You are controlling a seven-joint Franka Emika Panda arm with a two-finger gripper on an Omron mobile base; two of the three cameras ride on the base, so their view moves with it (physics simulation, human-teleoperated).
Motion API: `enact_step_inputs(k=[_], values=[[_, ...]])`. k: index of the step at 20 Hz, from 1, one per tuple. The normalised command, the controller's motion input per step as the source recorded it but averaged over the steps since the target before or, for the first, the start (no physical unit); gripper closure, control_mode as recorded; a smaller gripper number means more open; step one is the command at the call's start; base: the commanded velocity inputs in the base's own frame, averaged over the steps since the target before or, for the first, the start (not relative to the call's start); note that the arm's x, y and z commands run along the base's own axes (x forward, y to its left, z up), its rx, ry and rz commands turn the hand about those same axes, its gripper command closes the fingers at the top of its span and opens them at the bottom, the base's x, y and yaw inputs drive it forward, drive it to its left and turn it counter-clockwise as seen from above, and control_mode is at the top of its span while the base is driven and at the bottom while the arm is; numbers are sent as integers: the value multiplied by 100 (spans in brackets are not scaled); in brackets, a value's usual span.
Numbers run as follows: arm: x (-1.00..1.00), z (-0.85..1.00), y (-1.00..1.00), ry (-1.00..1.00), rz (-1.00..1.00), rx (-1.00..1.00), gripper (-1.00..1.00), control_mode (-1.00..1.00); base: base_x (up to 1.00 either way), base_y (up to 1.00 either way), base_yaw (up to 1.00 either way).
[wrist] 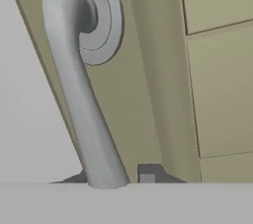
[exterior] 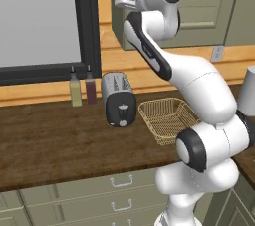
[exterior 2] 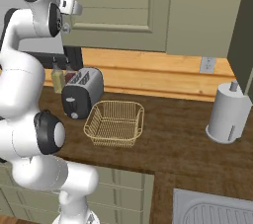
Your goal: Open the cabinet, pick up the bread from the cabinet and place it in the basket. Then move the basket to the dining counter.
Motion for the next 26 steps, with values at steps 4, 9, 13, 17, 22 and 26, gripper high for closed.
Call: enact_step_inputs(k=[4,9,13,17,22,26], values=[[9,0,0,-3,3,0,100,-100,0,0,0],[-26,3,6,-1,0,0,100,-100,0,0,0],[-82,28,0,1,0,0,100,-100,0,0,0],[-100,48,-4,6,0,0,100,-100,0,0,0],[-100,32,-30,0,0,0,100,-100,0,0,0],[-100,26,-52,0,0,0,100,-100,0,0,0]])
